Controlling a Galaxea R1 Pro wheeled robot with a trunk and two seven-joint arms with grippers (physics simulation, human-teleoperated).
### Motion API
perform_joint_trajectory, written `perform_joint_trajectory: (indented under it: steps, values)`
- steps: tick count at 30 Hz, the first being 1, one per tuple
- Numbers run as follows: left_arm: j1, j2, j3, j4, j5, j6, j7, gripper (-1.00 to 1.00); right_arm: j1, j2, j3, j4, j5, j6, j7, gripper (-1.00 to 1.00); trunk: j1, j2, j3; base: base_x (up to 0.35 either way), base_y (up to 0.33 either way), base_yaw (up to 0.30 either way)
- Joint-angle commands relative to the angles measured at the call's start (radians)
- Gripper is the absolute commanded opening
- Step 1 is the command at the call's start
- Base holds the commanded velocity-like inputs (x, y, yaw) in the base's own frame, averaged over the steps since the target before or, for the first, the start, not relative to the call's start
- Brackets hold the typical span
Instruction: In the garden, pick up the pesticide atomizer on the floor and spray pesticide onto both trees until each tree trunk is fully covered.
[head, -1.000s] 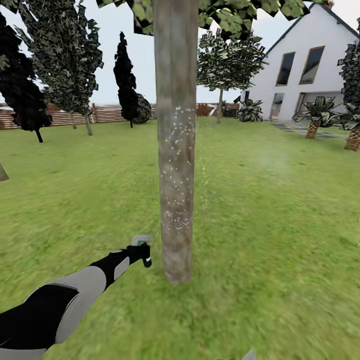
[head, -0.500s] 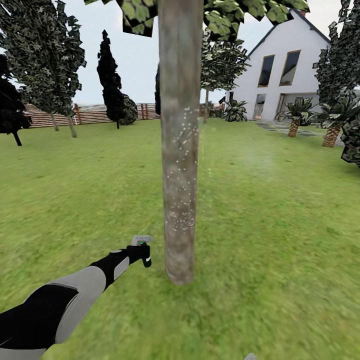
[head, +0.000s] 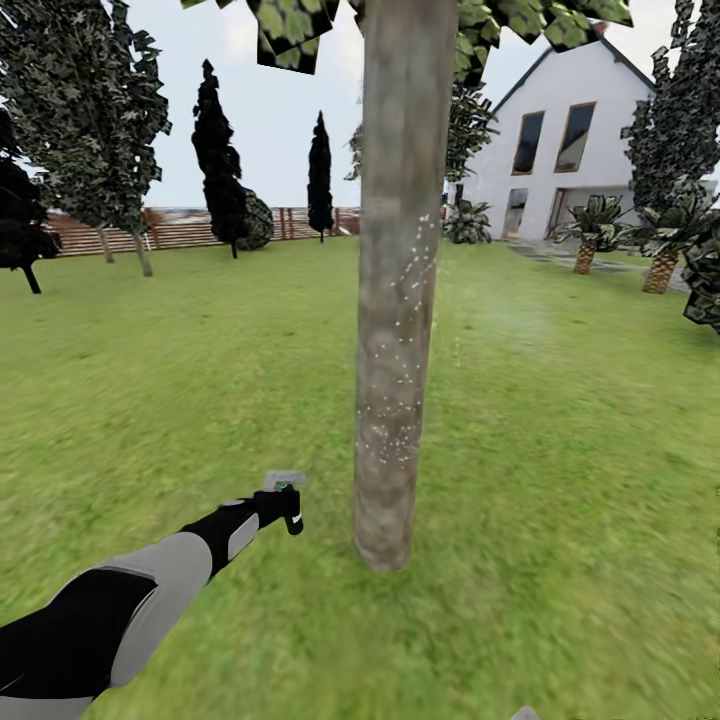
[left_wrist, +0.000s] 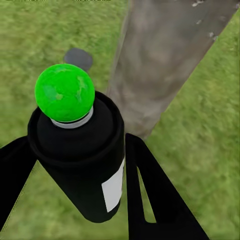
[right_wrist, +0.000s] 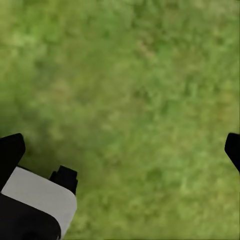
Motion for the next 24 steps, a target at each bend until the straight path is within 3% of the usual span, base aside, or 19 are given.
perform_joint_trajectory:
  steps: [1,10,21,24]
  values:
    - [0.0,0.0,0.0,0.0,0.0,0.0,0.0,-1.0,0.0,0.0,0.0,0.0,0.0,0.0,0.0,1.0,0.0,0.0,0.001,0.121,0.35,-0.221]
    - [0.0,-0.001,-0.001,0.0,0.0,0.0,0.0,-1.0,0.0,0.007,0.0,0.0,0.001,0.001,0.0,1.0,0.0,0.0,0.004,0.137,0.35,-0.128]
    - [0.0,-0.001,0.0,0.001,0.0,0.0,0.0,-1.0,0.0,0.016,0.0,0.0,0.001,0.001,0.0,1.0,0.0,0.0,0.004,0.155,0.35,-0.278]
    - [0.0,-0.004,-0.001,0.001,0.0,-0.005,-0.001,-1.0,0.0,0.016,0.003,-0.008,0.004,-0.001,0.0,1.0,0.0,0.0,0.004,0.046,0.13,-0.091]
